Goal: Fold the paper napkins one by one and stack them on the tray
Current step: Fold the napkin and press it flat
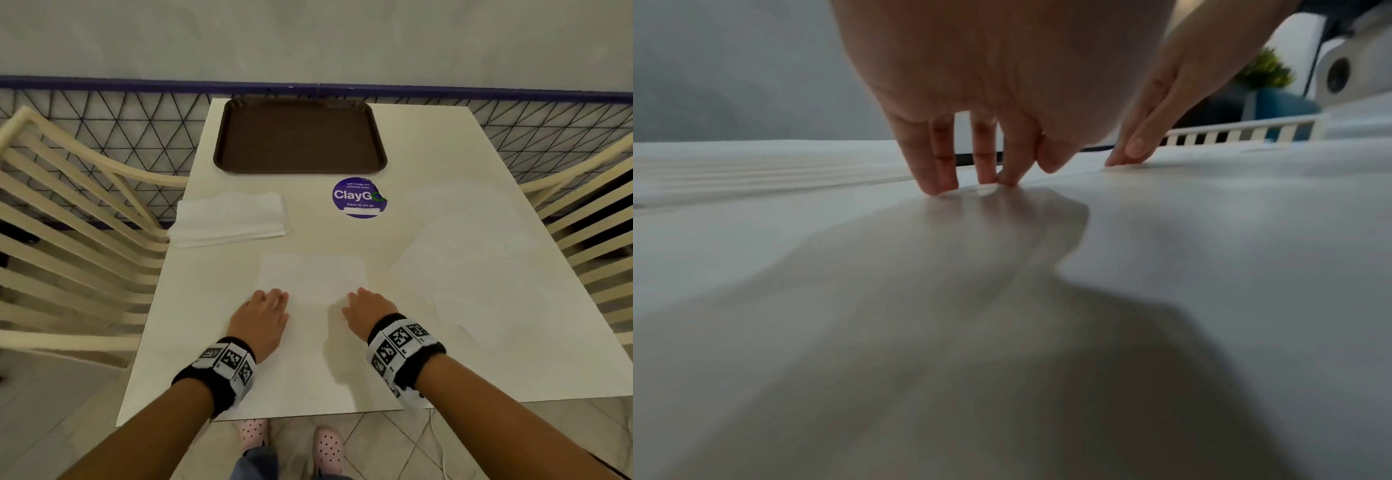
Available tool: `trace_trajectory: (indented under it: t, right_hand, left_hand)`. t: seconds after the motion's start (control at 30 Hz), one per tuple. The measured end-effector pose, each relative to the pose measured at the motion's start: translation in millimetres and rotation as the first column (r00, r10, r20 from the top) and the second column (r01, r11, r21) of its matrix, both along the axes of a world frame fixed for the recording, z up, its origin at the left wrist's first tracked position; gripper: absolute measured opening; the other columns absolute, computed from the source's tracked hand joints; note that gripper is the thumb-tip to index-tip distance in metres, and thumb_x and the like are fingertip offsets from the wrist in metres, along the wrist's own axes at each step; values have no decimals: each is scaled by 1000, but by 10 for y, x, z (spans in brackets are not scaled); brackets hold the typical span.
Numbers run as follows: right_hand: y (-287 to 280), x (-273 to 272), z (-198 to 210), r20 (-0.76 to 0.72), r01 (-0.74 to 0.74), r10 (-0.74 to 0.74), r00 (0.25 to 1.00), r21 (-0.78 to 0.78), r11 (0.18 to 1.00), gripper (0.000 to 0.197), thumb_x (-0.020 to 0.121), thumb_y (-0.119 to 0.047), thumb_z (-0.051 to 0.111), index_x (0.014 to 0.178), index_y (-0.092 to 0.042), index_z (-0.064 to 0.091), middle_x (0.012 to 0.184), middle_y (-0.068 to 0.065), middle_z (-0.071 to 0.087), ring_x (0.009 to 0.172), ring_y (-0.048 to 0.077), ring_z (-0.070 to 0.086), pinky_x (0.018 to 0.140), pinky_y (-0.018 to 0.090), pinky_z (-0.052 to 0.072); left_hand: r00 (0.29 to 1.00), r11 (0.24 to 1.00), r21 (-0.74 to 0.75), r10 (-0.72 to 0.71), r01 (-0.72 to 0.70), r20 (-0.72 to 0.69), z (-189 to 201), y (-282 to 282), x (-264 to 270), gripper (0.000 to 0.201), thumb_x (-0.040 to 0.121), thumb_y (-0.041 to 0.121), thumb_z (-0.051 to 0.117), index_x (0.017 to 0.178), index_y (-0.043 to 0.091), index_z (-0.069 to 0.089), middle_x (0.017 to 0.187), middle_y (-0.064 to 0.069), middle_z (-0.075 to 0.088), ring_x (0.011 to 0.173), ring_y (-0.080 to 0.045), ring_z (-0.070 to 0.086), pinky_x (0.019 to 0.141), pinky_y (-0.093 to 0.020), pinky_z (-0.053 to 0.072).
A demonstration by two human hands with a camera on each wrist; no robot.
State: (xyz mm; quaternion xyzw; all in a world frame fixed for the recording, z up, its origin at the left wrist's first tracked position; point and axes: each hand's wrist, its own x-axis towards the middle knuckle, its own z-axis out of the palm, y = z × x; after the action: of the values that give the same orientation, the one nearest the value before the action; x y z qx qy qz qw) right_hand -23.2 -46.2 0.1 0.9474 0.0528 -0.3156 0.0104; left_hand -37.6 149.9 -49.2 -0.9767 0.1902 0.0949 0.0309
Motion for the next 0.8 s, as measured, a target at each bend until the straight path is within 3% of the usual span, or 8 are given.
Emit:
trace_trajectory:
  t: [0.07,0.17,0.3,0.47,0.57,0.63,0.7,0.8]
  right_hand:
    - [11,53,1,16,-16,16,1000,21,1000,40,101,-28,29,133,-7,39,133,13,48,123,30,47,99,35,39]
    - [52,123,31,21,-84,84,996,0,996,41,100,-31,34,133,-8,38,132,12,49,121,29,49,96,36,40]
    - [168,193,39,-2,-199,199,980,-67,978,37,98,-27,39,126,-4,48,128,10,54,118,27,53,96,36,42]
    - [301,233,4,-8,-238,239,971,-120,964,34,96,-16,38,124,-3,51,128,12,56,118,31,54,109,44,32]
    - [335,259,-68,-21,-234,233,972,-141,962,36,94,-16,38,125,-2,49,127,12,55,117,33,54,111,47,28]
    - [346,256,-103,-33,-236,234,972,-170,957,41,94,-18,37,130,-1,45,130,14,53,117,36,54,112,49,26]
    - [362,248,-138,-40,-239,236,971,-203,950,48,95,-19,34,137,2,35,135,17,48,119,39,52,113,50,22]
    - [367,209,-168,-39,-275,276,960,-288,917,52,97,-18,30,143,6,21,135,24,48,116,44,53,112,50,21]
  left_hand:
    - [998,998,35,59,-58,-18,93,181,-44,41,87,30,44,104,4,70,101,-7,67,75,-25,63,52,-28,55]
    - [995,984,156,90,-83,-41,195,290,-51,47,100,32,25,138,7,39,138,-4,39,118,-23,45,90,-30,43]
    - [994,989,115,100,-96,-33,284,129,87,51,98,34,35,143,10,28,152,-3,17,137,-21,23,111,-28,23]
    - [996,995,99,27,-18,-84,279,-184,295,57,98,10,33,149,11,6,157,-3,4,144,-22,8,116,-32,11]
    - [983,995,94,57,-41,-174,250,-314,322,51,98,7,33,146,7,18,150,-11,23,135,-25,30,101,-33,39]
    - [997,995,102,17,-10,-71,224,-363,325,55,80,14,67,129,0,45,124,-20,52,108,-27,58,69,-26,53]
    - [1000,992,127,-14,15,-9,131,-350,347,75,31,17,90,95,5,52,74,-10,67,55,-20,63,33,-14,37]
    - [998,996,67,-63,63,4,-63,-273,428,81,16,16,88,83,10,45,57,-4,61,39,-15,54,28,-10,27]
